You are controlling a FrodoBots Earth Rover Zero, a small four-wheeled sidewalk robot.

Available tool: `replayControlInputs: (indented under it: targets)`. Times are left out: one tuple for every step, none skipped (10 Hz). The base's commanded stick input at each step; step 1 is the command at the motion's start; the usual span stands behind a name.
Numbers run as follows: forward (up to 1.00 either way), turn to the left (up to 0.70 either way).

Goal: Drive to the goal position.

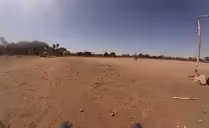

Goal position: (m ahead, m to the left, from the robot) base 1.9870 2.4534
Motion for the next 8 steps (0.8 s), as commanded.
replayControlInputs:
  targets:
    - [0.7,0.0]
    - [0.7,0.0]
    - [0.7,0.0]
    - [0.7,0.0]
    - [0.7,0.0]
    - [0.7,0.0]
    - [0.7,0.0]
    - [0.7,0.0]
